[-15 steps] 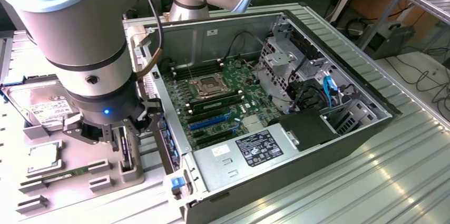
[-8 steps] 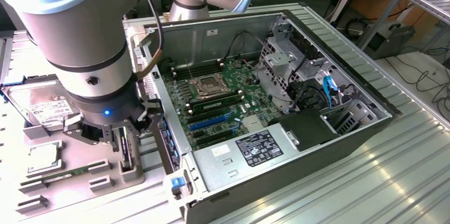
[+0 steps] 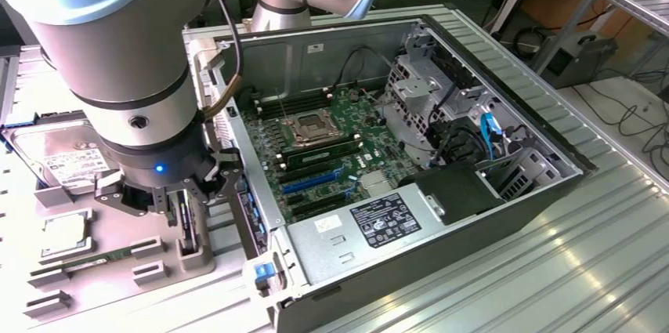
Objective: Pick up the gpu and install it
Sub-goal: 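Pick up the gpu and move the gpu toward the slot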
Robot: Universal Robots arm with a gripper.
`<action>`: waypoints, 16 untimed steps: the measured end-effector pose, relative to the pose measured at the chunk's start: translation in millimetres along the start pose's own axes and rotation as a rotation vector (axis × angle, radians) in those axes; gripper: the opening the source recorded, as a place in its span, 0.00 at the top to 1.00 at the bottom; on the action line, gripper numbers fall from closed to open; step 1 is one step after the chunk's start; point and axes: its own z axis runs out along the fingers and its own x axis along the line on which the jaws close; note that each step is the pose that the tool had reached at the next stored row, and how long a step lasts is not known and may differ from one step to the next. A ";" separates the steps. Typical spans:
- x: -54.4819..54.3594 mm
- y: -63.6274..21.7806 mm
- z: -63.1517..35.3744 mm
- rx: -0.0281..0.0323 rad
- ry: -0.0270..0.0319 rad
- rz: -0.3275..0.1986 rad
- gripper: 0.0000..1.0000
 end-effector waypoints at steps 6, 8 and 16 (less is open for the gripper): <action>0.0 -0.1 1.2 0.0001 0.0000 0.000 0.58; 0.0 -0.1 1.7 0.0000 -0.0001 0.000 0.58; 0.1 -0.2 3.5 0.0001 0.0000 0.000 0.58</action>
